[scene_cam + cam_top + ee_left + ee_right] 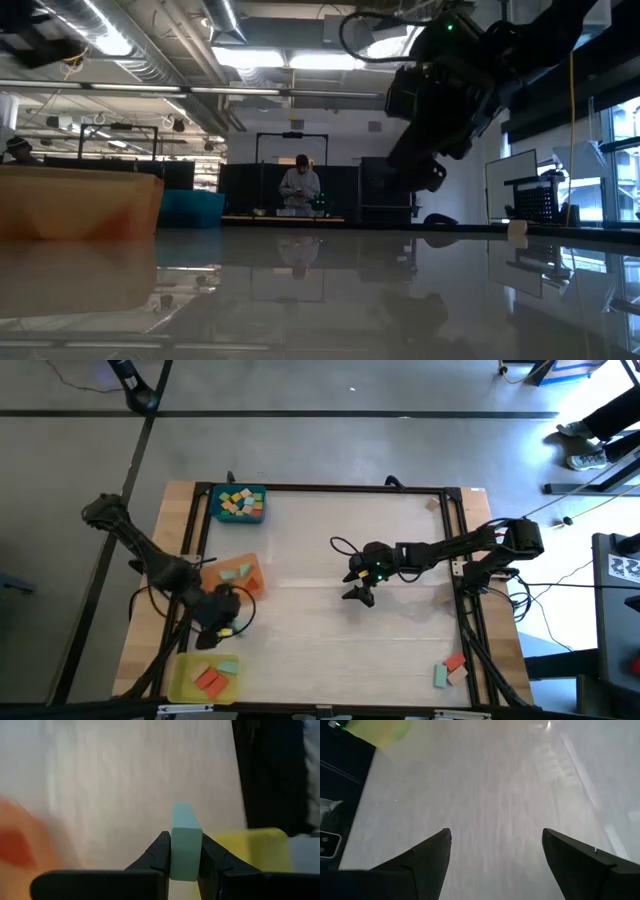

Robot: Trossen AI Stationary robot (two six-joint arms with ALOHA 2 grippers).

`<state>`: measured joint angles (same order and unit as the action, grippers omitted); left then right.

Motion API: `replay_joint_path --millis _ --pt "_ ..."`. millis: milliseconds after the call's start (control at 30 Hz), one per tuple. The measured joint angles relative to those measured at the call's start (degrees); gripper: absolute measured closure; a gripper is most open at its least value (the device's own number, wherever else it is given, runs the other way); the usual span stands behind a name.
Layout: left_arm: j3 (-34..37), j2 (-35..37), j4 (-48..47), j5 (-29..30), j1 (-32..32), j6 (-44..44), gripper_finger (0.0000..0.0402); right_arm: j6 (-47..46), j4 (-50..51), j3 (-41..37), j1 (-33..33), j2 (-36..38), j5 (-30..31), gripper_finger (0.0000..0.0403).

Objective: Sort blocks by size
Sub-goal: Put the light blue rectangular block into the yellow bin, then put the light brown rectangular block into the yellow bin

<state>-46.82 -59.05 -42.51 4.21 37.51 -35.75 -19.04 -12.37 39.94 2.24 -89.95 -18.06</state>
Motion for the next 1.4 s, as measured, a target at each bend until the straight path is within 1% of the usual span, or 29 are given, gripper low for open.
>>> replay_joint_path --millis 167,333,400,500,600,733,867,967,1067,1133,1200,1300,1400 --pt "2.43 -0.11 0.43 -3.33 12.01 -24.87 0.0359 -1.74 2.62 0.00 0.00 -0.03 0.31 0.0095" --pt "5.34 -2.57 5.49 -2.66 22.00 -43.52 0.0355 -1.98 3.59 0.00 0.00 -0.03 0.36 0.0095" --pt "5.55 -4.89 6.92 -2.51 24.50 -48.05 0.0357 -1.98 3.59 0.00 0.00 -0.03 0.52 0.0095" --pt "5.61 -8.37 8.52 -2.52 26.79 -52.08 0.0354 -2.07 3.60 0.00 0.04 -0.03 0.56 0.0095" --pt "5.61 -10.42 9.02 -2.37 27.02 -54.18 0.0331 -2.17 3.46 0.00 0.02 -0.03 0.56 0.0095" --pt "5.63 -10.85 8.21 -2.30 26.12 -53.46 0.0285 -2.17 3.45 0.00 0.04 -0.03 0.79 0.0095" --pt "5.63 -9.15 5.72 -3.05 24.31 -51.65 0.0242 -2.15 2.91 0.00 0.04 -0.03 2.10 0.0095" --pt "5.63 -5.90 5.63 -3.92 22.56 -49.03 0.0221 -2.15 3.28 0.00 0.04 -0.03 2.62 0.0095" --pt "5.63 -1.18 5.66 -1.74 20.01 -43.92 0.0212 -2.15 3.61 0.05 0.04 -0.03 2.64 0.0095" --pt "5.63 2.15 5.69 2.69 18.15 -37.52 0.0211 -2.15 5.66 0.80 0.04 0.30 2.66 0.0100" --pt "5.61 5.11 5.63 6.99 16.07 -29.14 0.0214 -1.79 10.03 2.69 -0.02 1.11 3.19 0.0114" --pt "5.61 8.17 5.52 11.35 11.87 -15.61 0.0223 -0.60 18.67 6.42 -0.50 2.90 5.64 0.0149" --pt "5.61 9.44 6.46 16.38 7.07 -1.82 0.0234 -0.01 30.41 10.19 -0.42 4.17 8.45 0.0187"
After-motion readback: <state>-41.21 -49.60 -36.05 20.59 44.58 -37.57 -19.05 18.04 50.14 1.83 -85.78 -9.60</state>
